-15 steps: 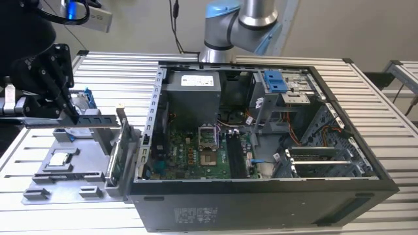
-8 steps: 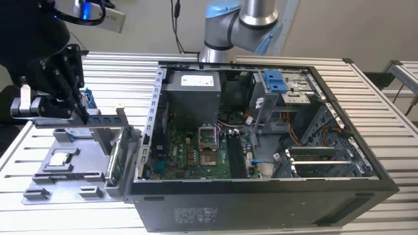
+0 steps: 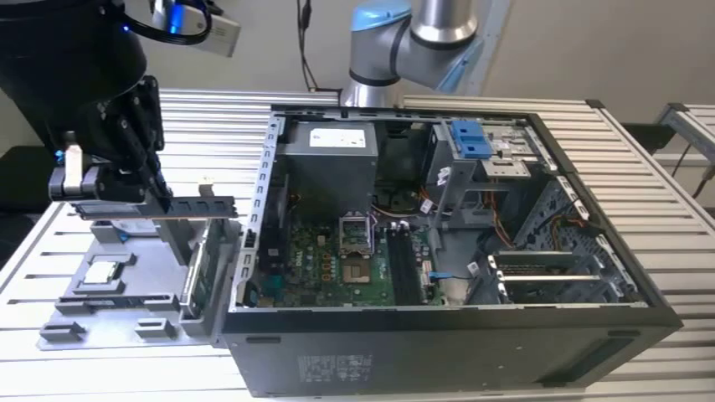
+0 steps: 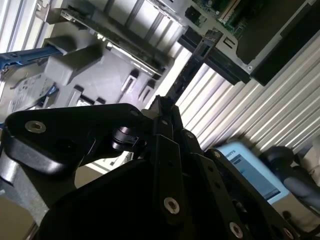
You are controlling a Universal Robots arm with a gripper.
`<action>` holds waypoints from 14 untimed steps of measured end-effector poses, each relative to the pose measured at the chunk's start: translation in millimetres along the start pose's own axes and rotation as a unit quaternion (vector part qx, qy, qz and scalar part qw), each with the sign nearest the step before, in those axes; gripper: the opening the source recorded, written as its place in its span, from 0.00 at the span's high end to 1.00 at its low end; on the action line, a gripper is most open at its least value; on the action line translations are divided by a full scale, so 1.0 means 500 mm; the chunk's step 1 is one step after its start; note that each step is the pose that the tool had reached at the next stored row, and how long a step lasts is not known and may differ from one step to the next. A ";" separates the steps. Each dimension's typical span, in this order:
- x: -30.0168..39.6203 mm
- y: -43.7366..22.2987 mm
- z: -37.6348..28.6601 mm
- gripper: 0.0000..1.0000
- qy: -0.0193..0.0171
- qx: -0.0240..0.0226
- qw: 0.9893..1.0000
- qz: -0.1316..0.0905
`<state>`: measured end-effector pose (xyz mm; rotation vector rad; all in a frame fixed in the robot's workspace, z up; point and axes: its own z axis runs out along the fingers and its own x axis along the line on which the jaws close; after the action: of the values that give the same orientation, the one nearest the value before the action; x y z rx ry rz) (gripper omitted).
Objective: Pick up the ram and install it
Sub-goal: 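Pick up the ram and move it above insertion slot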
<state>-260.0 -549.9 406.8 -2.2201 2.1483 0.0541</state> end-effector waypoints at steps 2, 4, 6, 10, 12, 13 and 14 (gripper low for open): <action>0.000 -0.007 0.000 0.85 0.000 0.000 1.000 0.000; 0.000 -0.014 0.000 0.85 0.000 0.000 1.000 0.000; 0.001 -0.020 0.000 0.85 0.000 0.000 1.000 0.000; 0.001 -0.032 0.000 0.85 0.000 0.000 1.000 0.000; 0.001 -0.039 0.000 0.85 0.000 0.000 1.000 0.000; 0.001 -0.043 0.000 0.85 0.000 0.000 1.000 0.000; 0.002 -0.047 0.001 0.85 0.000 0.000 1.000 0.000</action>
<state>-236.5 -549.9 406.8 -2.2201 2.1483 0.0541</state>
